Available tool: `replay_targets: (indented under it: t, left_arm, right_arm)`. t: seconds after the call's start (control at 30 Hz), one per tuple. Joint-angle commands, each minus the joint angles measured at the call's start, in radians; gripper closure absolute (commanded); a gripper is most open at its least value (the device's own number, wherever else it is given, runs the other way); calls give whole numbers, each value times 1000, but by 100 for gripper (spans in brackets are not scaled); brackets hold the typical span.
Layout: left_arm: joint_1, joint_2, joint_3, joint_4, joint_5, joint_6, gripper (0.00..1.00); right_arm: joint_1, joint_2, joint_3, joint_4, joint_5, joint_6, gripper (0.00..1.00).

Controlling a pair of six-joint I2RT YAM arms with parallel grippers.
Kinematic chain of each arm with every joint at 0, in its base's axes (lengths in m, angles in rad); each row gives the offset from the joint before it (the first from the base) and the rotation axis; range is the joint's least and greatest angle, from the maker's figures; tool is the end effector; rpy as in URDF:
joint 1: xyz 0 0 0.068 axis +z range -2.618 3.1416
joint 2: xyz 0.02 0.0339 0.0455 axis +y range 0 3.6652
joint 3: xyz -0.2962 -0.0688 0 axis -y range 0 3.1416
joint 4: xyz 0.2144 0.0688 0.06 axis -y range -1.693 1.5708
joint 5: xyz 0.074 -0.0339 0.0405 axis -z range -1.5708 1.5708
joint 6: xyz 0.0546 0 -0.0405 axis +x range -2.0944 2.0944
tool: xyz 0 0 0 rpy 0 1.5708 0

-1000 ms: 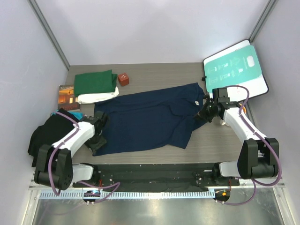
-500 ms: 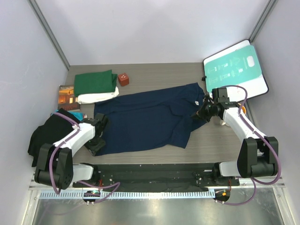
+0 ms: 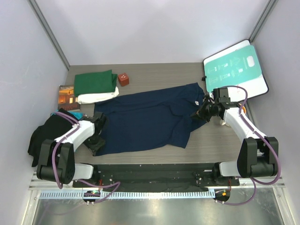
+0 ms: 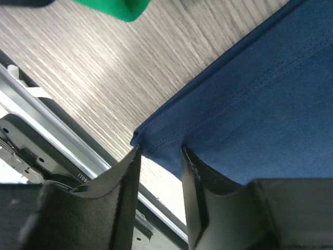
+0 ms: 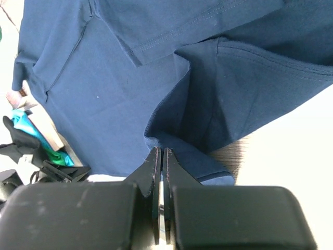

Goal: Fold and stack the t-shirts

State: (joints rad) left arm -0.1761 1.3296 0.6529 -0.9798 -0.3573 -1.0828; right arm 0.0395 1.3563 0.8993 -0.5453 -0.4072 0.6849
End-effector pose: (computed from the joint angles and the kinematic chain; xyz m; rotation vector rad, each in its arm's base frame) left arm 0.1444 -0.0063 0.1889 -1.2747 2.6688 0.5063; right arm 0.2416 0.0312 0.2575 0.6874 2.5588 0.7844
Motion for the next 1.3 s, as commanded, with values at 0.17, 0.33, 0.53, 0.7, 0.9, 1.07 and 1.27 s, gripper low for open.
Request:
replay_targets:
  t: [0.17,0.33,0.53,0.7,0.9,1.07,1.27]
  left_arm:
    - [32,77,8,90,106,57,99]
    - [33,45,17,79,93,61,100]
    - [33,-74,112,-14,60,67,100]
    - [33,-173,217,-65,47,89,100]
    - [33,-188,356,-137,-5,129,100]
    - [33,-196,395,-157,-34,142,100]
    - [33,-204,418,-174,-61,170,100]
  right_arm:
    - [-18,-36,18,24,-65,27,99]
    - [-21,-36,12,22,-71,25,99]
    - [-27,-72,7,21,-59,28,99]
    - [-26,-117,23,19,-54,38,99]
    - [-26,-152,64,-7,-50,38,99]
    - [-26,-192,118,-41,-15,31,99]
    - [-55,-233,150,-74,11,51,99]
